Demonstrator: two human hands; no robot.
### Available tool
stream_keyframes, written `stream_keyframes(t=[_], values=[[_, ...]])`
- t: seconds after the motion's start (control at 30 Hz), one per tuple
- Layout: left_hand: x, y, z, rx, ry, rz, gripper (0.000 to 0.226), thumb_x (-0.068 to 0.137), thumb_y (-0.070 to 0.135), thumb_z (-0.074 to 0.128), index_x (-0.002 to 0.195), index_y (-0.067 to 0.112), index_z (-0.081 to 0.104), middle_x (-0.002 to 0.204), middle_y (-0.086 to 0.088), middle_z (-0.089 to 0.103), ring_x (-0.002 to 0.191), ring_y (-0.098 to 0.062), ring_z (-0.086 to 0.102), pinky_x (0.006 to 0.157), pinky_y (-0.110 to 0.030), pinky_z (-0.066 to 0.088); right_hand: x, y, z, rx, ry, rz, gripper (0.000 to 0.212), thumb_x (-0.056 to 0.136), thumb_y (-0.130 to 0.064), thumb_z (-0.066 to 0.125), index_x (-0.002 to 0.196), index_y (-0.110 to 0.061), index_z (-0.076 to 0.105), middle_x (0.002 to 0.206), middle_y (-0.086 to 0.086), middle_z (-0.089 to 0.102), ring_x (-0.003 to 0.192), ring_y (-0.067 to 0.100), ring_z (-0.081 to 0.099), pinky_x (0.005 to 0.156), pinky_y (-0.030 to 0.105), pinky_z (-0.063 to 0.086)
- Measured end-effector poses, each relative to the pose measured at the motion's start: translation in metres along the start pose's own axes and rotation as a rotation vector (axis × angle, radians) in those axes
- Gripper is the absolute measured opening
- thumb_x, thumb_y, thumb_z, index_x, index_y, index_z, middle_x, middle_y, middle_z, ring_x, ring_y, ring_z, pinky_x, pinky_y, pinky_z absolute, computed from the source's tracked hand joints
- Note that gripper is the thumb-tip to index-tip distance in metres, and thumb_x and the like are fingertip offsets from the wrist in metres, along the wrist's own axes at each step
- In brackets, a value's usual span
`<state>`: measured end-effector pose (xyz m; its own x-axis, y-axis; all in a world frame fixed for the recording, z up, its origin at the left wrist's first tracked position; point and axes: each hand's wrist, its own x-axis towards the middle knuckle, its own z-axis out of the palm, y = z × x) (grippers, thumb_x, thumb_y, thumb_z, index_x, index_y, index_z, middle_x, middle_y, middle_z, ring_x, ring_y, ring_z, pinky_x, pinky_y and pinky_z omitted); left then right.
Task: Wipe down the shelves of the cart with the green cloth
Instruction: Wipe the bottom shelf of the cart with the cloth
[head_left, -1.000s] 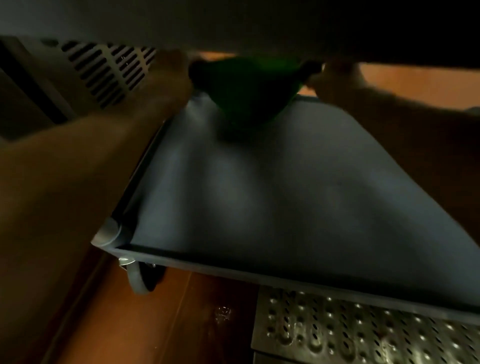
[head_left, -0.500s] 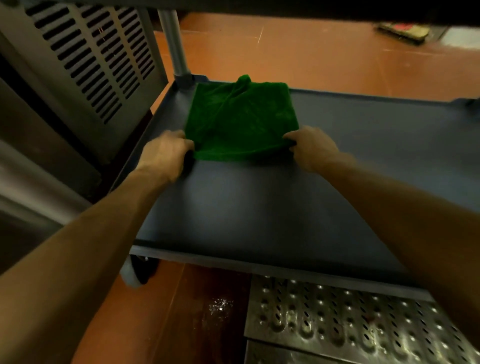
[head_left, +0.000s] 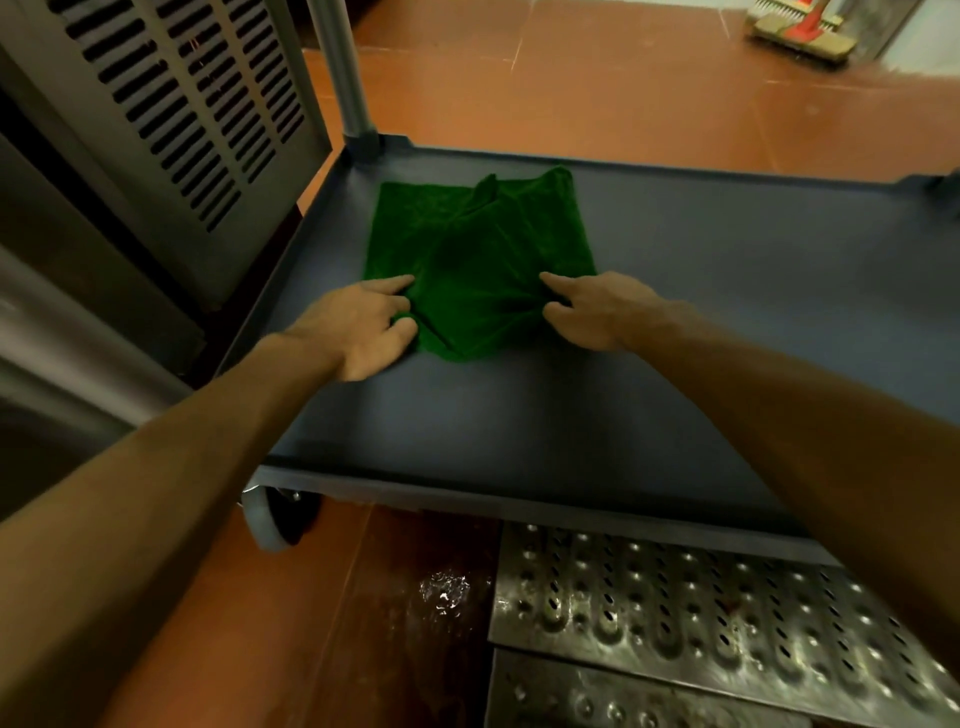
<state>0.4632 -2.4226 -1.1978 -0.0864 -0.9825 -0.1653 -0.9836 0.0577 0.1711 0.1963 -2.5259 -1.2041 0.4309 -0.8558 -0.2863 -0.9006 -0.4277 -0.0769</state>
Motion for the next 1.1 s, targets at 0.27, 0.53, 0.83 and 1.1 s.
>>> stream_keyframes(t=[0.27,0.53,0.83,1.1], values=[[-0.032,-0.002,-0.007,-0.032,0.018,0.028,0.060,0.084,0.041,0.028,0.110,0.008,0.072,0.155,0.000,0.042,0.135,-0.025,0.050,0.107,-0.036,0.043,-0.031,0.001,0.016,0.039,0.039,-0.051,0.061,0.097,-0.061,0.026,0.154,-0.041,0.019,0.147,0.014,0.047,0.120,0.035,0.054,0.082,0.035,0.043],[-0.081,-0.010,0.004,-0.080,0.034,0.066,0.057,0.088,0.043,0.029,0.113,0.014,0.072,0.153,0.011,0.043,0.134,-0.021,0.050,0.110,-0.039,0.041,-0.094,-0.003,0.028,0.124,0.088,-0.143,0.060,0.096,-0.060,0.029,0.152,-0.039,0.027,0.055,-0.008,0.047,0.050,0.005,0.044,0.044,0.023,0.028],[-0.163,0.011,0.027,-0.143,0.109,0.094,0.049,0.090,0.038,0.029,0.102,0.006,0.065,0.151,-0.009,0.045,0.141,-0.024,0.041,0.114,-0.045,0.035,-0.152,-0.013,0.038,0.305,0.072,-0.185,0.058,0.089,-0.062,0.035,0.144,-0.044,0.041,0.055,-0.017,0.046,0.052,-0.004,0.045,0.052,0.017,0.033],[-0.236,0.020,0.059,0.111,0.357,0.087,0.055,0.103,0.041,0.024,0.115,0.009,0.067,0.107,-0.009,0.056,0.088,-0.025,0.053,0.069,-0.039,0.049,-0.230,-0.026,0.072,0.377,0.347,-0.291,0.022,0.079,-0.026,0.074,0.097,-0.030,0.062,0.094,-0.014,0.048,0.066,0.008,0.057,0.059,0.026,0.047]])
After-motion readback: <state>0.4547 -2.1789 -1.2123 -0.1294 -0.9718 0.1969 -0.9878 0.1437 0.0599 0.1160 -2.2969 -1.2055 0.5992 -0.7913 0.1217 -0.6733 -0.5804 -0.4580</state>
